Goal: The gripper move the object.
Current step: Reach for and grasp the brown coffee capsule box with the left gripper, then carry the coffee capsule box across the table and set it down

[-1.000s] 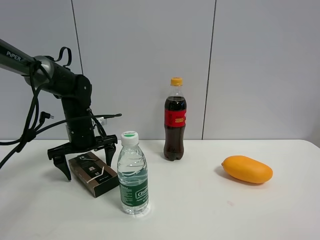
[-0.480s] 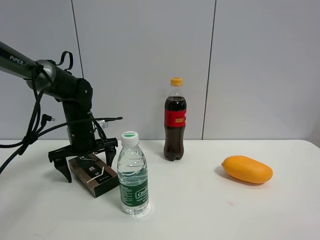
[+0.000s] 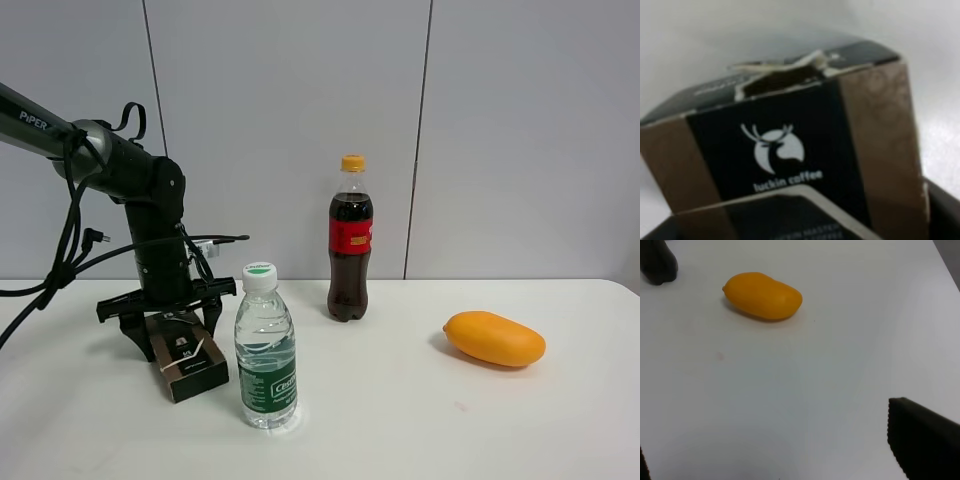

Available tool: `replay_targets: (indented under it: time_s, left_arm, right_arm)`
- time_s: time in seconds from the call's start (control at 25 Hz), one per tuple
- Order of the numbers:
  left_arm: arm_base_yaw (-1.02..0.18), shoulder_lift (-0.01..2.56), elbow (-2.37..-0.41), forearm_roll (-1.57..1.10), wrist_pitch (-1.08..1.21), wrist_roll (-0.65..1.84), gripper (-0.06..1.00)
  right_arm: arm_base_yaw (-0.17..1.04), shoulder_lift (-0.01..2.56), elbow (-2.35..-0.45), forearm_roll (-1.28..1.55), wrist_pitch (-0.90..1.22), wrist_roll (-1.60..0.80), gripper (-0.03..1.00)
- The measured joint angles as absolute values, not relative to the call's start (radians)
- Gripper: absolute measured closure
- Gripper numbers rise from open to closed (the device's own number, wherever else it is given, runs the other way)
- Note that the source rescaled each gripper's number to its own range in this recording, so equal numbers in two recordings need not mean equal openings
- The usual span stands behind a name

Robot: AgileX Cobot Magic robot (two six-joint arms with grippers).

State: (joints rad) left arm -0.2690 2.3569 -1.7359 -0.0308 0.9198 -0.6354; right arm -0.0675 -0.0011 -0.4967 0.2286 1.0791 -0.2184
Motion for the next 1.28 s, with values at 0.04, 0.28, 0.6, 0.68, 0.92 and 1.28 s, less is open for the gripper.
replay_targets:
  time_s: [0.04,0.28,0.6,0.68,0.92,1.28]
  left_arm:
    - [-0.269,2.357,-1.736,-0.031,0.92,-0.616,0.94]
    - [-0.269,2.334,-1.736,0.021,0.925,-0.53,0.94]
    - [-0.237,2.159,-1.736,0.111,0.929,-0.44,0.94]
    - [-0.231,2.103,-1.74,0.116,0.934,-0.401,0.94]
    - [-0.235,1.923,-1.833,0.137,0.998,-0.251,0.94]
    - [-0.368,1.824,-2.119,0.143,1.137,0.178,0.94]
  right_arm:
    - [-0.068,-0.001,-0.497,0.229,1.079,-0.218,-0.03]
    - [-0.068,-0.001,-0.497,0.229,1.079,-0.218,-0.03]
    - [-0.068,-0.001,-0.497,0.229,1.079,-0.218,-0.03]
    - [-0.068,-0.001,-0.497,0.229,1.079,-0.218,-0.03]
    - [-0.068,-0.001,-0.497,0.229,1.079,-0.218,-0.03]
    - [-0.068,-0.001,-0.497,0.229,1.079,-0.218,-0.03]
